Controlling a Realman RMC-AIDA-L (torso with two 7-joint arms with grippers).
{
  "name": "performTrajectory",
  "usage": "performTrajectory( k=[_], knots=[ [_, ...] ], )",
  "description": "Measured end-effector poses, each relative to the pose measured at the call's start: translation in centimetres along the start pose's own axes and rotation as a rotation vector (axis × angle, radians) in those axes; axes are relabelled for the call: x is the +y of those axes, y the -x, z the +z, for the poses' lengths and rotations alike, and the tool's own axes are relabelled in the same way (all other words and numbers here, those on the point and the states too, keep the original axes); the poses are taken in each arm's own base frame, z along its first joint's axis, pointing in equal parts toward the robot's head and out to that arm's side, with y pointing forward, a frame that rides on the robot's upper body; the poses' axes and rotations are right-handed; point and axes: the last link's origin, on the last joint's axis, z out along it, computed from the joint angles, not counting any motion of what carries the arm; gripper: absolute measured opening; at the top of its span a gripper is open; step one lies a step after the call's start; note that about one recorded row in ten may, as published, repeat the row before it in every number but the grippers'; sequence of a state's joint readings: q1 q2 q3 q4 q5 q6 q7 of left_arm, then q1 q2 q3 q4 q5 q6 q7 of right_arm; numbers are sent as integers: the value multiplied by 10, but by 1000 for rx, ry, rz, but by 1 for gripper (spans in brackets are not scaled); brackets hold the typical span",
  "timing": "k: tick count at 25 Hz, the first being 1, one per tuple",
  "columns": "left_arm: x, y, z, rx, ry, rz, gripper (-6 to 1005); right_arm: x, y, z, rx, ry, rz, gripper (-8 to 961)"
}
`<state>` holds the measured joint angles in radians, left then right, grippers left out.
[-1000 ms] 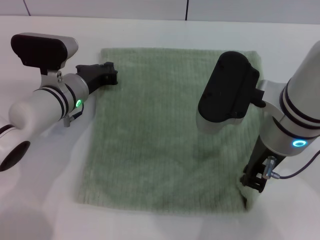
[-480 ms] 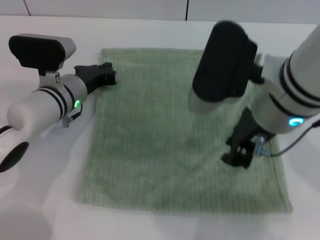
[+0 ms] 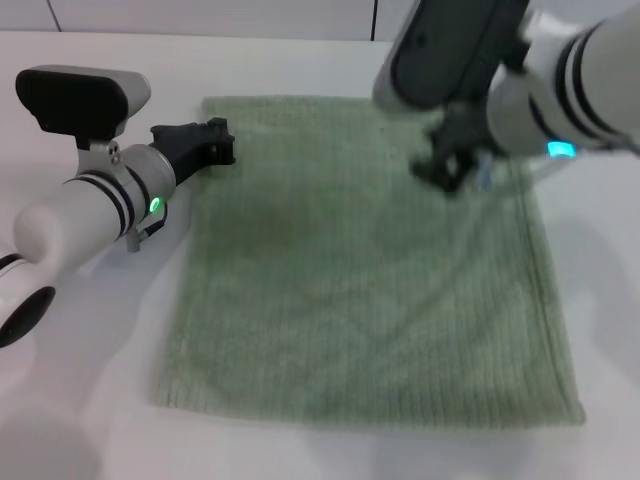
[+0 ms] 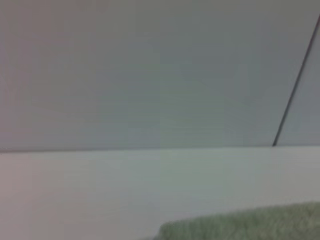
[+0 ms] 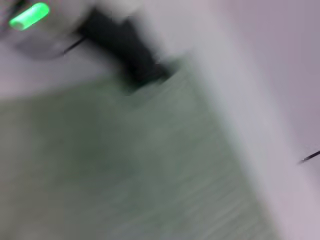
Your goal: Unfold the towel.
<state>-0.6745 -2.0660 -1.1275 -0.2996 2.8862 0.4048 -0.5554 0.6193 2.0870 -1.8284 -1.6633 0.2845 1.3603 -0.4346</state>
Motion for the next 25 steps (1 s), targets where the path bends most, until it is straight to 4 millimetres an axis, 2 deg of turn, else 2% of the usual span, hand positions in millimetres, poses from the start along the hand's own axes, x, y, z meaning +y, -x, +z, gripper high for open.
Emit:
performTrajectory(
  k=[2,4,6,7,8,10,15,21,24,25],
  knots=[
    [2,-2,-4,49,26,-11,24,-15,5,6,-137,-98,40,302],
    [4,-6,-12,131,67,-30,25,-19,6,8,-184,-125,55,304],
    [4,-9,-23,229,100,-53,26,-28,7,10,-288,-186,89,306],
    [0,-13,-36,326,117,-64,26,-35,5,11,-399,-256,122,306],
    [0,-13,-36,326,117,-64,27,-35,5,11,-399,-256,122,307],
    [-6,-16,-50,425,112,-61,28,-39,2,13,-507,-324,147,309],
    [-17,-19,-83,617,100,-32,30,-29,-5,25,-709,-421,165,313],
    [-28,-19,-97,679,72,-48,33,-26,-16,33,-841,-449,257,318],
    [-33,-19,-98,687,47,-49,267,-27,-29,34,-927,-503,286,530],
    [-33,-19,-98,687,47,-49,267,-26,-36,36,-948,-522,284,530]
  ],
)
